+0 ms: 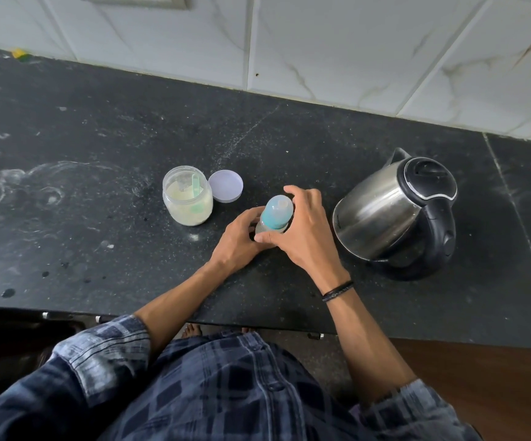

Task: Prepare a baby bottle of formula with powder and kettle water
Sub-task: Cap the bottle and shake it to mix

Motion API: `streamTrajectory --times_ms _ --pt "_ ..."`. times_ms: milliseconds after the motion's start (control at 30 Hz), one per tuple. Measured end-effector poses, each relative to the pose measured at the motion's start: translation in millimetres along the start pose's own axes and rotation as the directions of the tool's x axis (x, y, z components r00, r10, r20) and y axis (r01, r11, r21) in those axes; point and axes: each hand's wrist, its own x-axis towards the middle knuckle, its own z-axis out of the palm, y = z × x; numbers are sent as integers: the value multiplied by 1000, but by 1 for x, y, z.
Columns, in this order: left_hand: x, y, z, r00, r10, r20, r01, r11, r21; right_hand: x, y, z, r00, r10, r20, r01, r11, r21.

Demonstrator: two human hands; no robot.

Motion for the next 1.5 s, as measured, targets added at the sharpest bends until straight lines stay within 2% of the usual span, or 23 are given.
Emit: streamTrajectory --times_ms 100,167,433,533,667,900,1133,1333,1500 --pt "1 -1 1 1000 8 -1 -8 1000 14 -4 1 -3 997 -74 13 72 994 87" --pt "2 -2 1 1000 0 -1 0 1000 20 -5 -1 -3 995 -95 10 93 992 87" --pt "3 0 0 1000 -5 2 5 999 42 -2 1 9 994 -9 -112 22 993 116" --pt "2 2 -1 1000 1 3 -1 999 51 -3 6 13 993 22 -116 0 983 185" --pt "2 1 -1 1000 10 0 -10 998 54 -8 14 16 992 -11 -124 51 944 325" --pt "2 1 0 1000 20 -5 -20 997 68 -8 15 30 975 26 -222 50 942 332" --pt "2 -1 0 999 33 -3 -33 996 81 -13 21 34 979 -36 -202 116 908 403" --pt "3 -2 1 1000 30 -6 -29 997 78 -8 19 38 971 32 -236 63 921 384" --pt "2 -3 1 999 47 -15 -45 995 91 -9 25 36 981 3 -194 82 900 428"
